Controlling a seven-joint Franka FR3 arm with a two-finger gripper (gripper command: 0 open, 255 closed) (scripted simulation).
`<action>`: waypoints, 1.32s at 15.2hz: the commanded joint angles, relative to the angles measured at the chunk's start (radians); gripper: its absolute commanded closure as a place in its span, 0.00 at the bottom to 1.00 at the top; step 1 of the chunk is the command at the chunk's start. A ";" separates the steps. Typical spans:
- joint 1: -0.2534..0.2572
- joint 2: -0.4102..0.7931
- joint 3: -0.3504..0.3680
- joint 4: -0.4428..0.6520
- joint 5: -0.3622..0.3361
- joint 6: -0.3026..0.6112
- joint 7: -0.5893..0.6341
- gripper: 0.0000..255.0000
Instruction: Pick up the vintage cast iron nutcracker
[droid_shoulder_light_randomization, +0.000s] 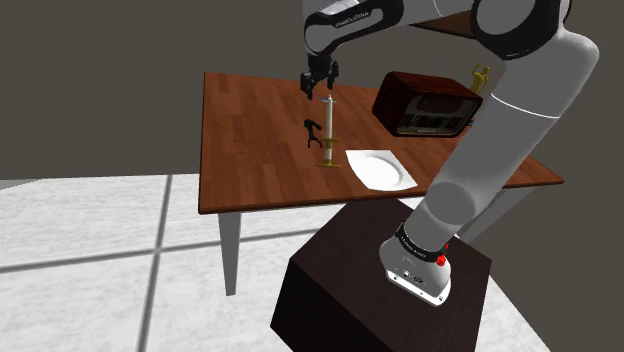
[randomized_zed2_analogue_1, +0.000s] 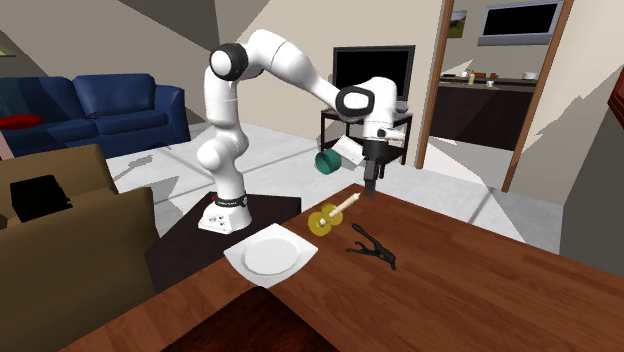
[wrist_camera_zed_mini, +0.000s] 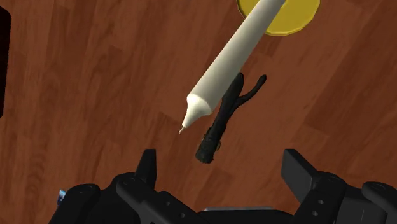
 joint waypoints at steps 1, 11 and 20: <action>-0.017 0.081 -0.006 0.028 0.198 -0.137 0.017 0.00; -0.092 0.403 -0.022 0.313 0.209 -0.139 0.067 0.00; -0.094 0.443 -0.022 0.295 0.208 -0.081 0.075 1.00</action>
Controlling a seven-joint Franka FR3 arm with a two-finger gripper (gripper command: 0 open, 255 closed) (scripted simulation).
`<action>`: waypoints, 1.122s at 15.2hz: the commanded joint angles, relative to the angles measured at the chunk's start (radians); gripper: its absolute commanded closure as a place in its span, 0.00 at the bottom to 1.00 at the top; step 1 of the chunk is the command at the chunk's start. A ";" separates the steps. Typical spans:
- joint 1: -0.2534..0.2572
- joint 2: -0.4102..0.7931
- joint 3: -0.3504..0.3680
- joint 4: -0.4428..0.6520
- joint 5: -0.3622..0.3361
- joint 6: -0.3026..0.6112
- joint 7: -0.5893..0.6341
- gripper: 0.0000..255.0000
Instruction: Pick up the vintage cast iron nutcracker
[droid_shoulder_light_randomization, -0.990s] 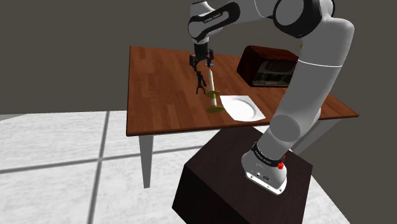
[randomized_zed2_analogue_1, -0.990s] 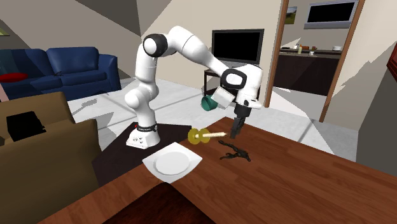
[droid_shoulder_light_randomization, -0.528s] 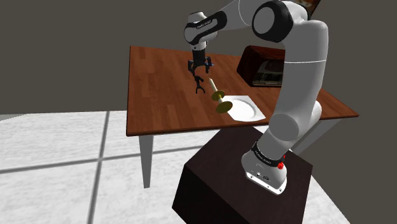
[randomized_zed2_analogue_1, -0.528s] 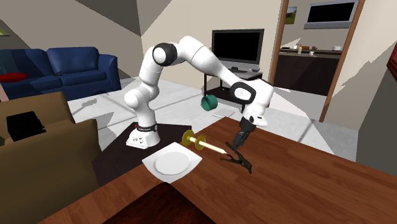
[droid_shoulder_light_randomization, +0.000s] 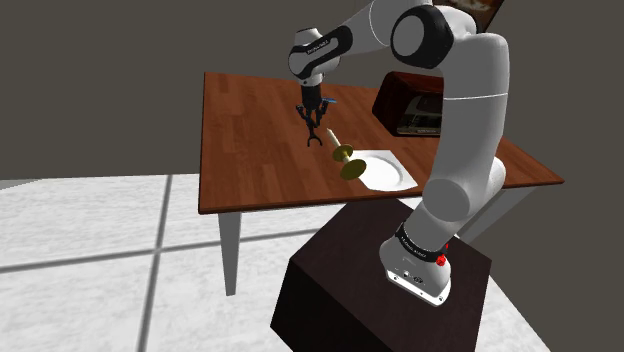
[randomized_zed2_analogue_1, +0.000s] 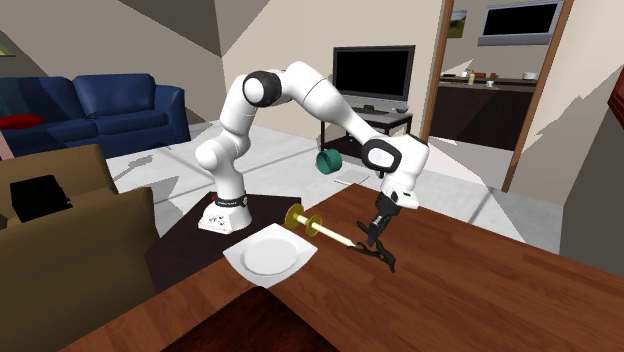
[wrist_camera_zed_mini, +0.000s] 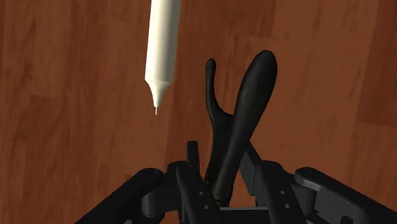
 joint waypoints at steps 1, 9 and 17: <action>0.000 0.001 0.000 -0.001 0.000 0.001 0.000 1.00; 0.001 -0.008 0.001 0.000 0.000 -0.009 -0.001 1.00; 0.003 -0.060 0.000 0.032 0.002 -0.093 -0.013 1.00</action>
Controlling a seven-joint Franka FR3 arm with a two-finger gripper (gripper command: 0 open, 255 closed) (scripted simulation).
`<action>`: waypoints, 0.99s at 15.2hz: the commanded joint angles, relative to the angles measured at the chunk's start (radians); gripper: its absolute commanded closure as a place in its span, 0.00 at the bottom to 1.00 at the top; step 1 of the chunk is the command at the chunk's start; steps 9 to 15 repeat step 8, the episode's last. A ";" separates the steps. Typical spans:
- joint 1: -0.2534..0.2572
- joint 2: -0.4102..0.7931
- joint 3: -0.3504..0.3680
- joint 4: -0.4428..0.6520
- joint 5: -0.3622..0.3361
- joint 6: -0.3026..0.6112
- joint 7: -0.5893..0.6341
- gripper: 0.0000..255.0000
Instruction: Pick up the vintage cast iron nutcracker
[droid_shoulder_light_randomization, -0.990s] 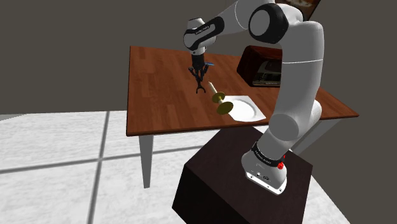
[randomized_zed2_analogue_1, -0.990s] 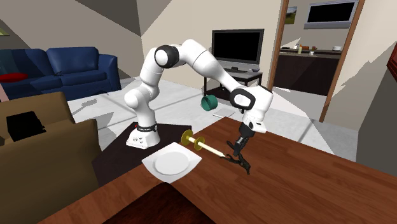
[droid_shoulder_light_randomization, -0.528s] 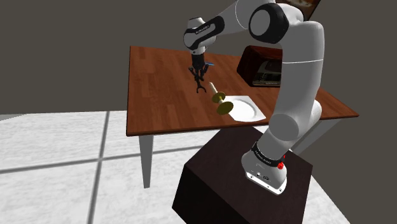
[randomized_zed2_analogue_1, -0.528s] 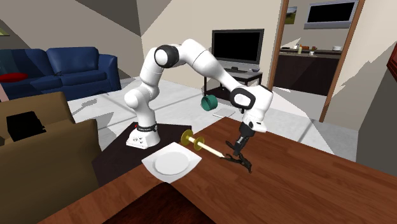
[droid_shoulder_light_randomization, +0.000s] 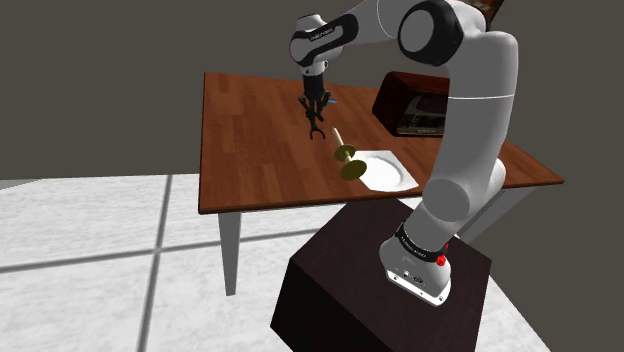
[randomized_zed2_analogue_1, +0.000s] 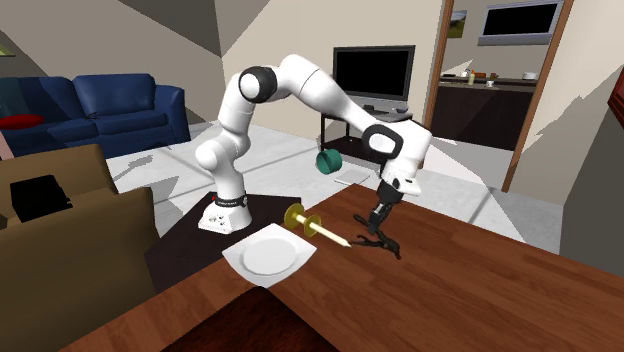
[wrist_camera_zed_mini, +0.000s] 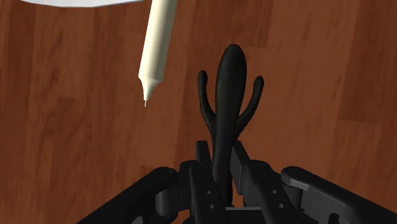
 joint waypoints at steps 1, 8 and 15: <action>0.001 -0.012 0.000 0.012 0.000 -0.024 -0.003 1.00; 0.002 -0.039 0.000 0.043 0.001 -0.081 -0.012 1.00; 0.002 -0.039 0.000 0.043 0.001 -0.081 -0.012 1.00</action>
